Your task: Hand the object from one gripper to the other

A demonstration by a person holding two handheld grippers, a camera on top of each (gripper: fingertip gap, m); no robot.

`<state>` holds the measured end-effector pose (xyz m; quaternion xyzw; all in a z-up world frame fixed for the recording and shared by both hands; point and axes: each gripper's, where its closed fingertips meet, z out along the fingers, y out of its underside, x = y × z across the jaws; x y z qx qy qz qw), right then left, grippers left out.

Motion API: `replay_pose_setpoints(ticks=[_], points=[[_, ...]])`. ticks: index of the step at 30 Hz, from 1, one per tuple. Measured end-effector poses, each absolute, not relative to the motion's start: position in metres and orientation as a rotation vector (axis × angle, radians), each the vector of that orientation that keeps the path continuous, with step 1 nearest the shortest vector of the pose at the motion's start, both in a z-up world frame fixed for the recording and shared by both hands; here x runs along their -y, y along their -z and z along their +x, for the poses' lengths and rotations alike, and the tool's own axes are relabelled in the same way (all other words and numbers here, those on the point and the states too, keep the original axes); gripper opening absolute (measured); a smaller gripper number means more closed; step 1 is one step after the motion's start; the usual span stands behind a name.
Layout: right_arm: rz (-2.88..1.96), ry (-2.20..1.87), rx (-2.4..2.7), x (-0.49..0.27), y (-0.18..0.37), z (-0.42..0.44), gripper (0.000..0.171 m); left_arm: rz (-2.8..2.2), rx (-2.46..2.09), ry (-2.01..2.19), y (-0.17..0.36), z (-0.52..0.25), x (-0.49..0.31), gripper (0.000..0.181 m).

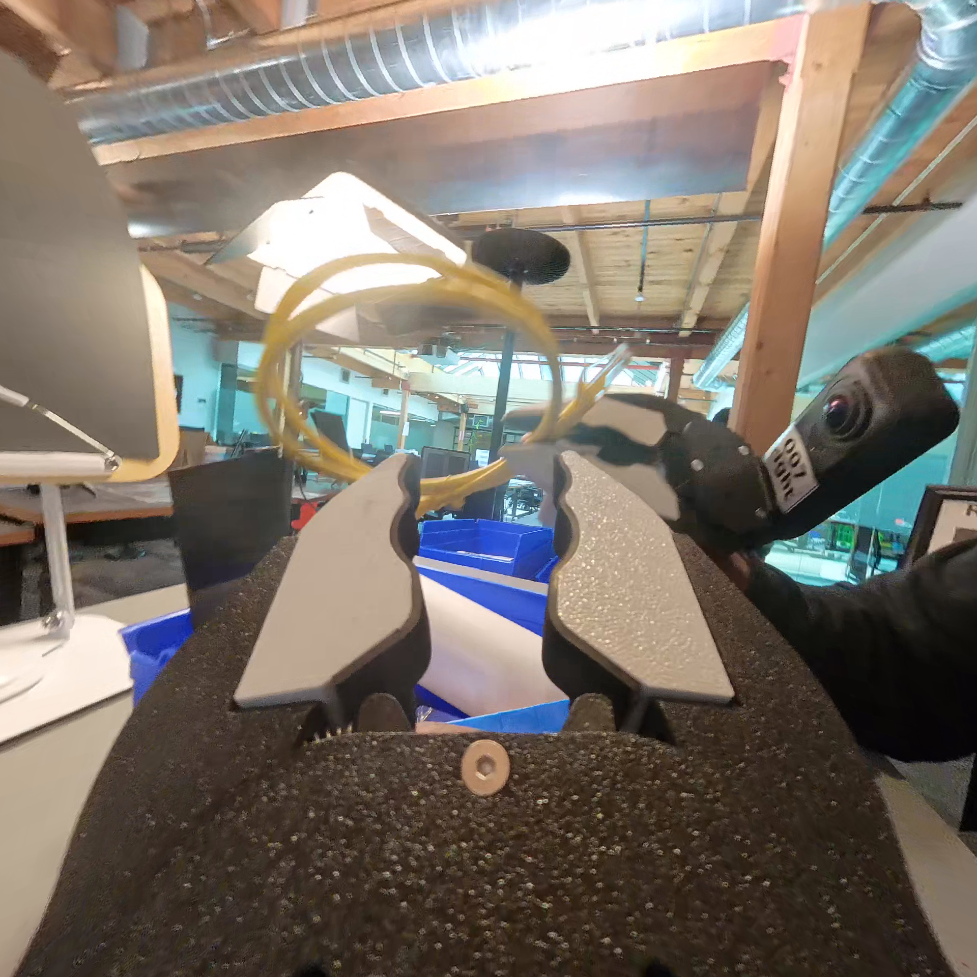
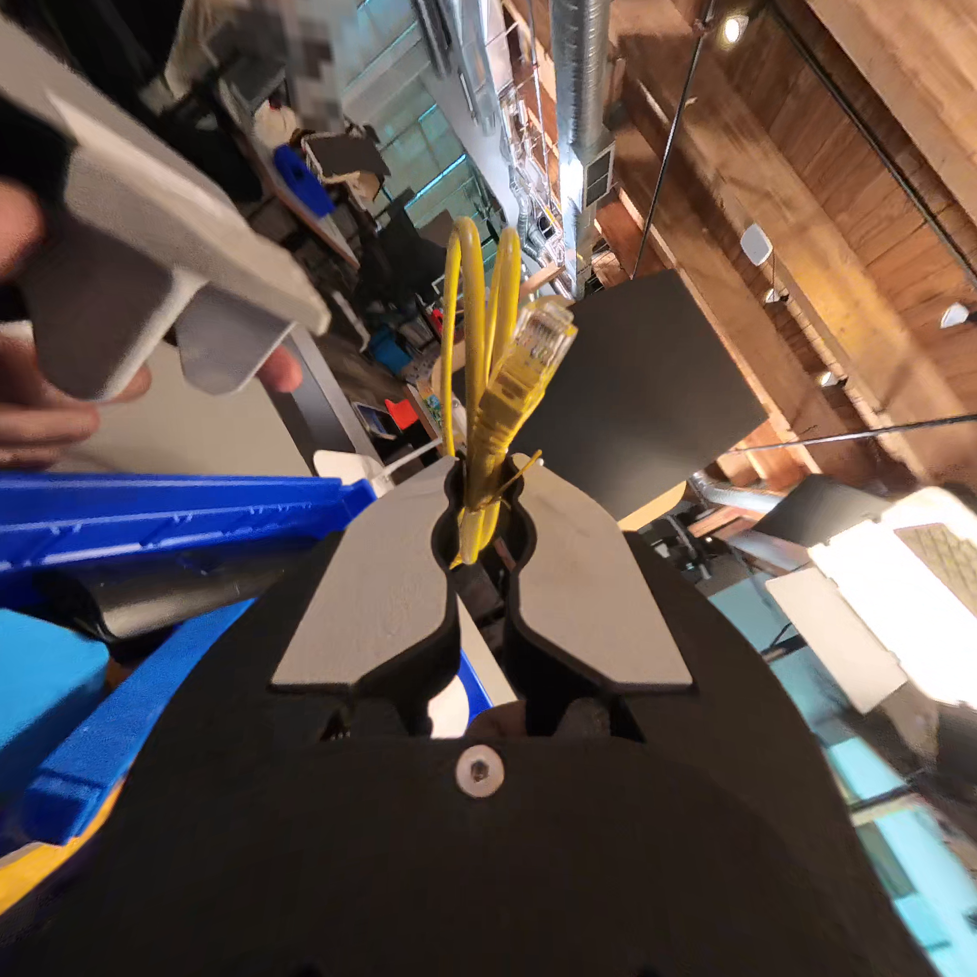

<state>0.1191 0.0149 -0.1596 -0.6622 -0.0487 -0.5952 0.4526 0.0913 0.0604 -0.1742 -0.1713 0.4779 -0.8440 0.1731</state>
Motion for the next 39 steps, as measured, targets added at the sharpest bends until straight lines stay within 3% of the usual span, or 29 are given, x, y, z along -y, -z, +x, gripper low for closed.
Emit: replay_pose_setpoints(ticks=[6, 8, 10, 16, 24, 31, 39], points=[[-1.719, 1.637, 0.339, -0.032, 0.191, 0.116, 0.013, -0.504, -1.448, 2.567, 0.171, 0.080, -0.046, 0.052], [-1.730, 1.683, 0.389, -0.033, 0.196, 0.117, 0.013, -0.513, -1.468, 2.720, 0.169, 0.075, -0.047, 0.041], [-1.732, 1.719, 0.426, -0.034, 0.199, 0.118, 0.013, -0.574, -1.440, 2.772, 0.171, 0.080, -0.051, 0.016], [-1.768, 1.692, 0.411, -0.035, 0.207, 0.122, 0.017, -0.522, -1.413, 2.709, 0.172, 0.078, -0.051, 0.007], [-1.754, 1.156, -0.129, -0.015, 0.179, 0.126, 0.022, -0.486, -1.243, 2.276, 0.159, 0.092, -0.092, 0.007], [-1.547, 0.558, -0.213, -0.017, 0.170, 0.073, 0.036, -0.197, -1.448, 1.405, 0.182, 0.099, -0.076, 0.007], [-1.433, 0.723, -0.010, -0.015, 0.189, 0.028, 0.038, 0.203, -1.505, 0.901, 0.218, 0.074, -0.021, 0.007]])
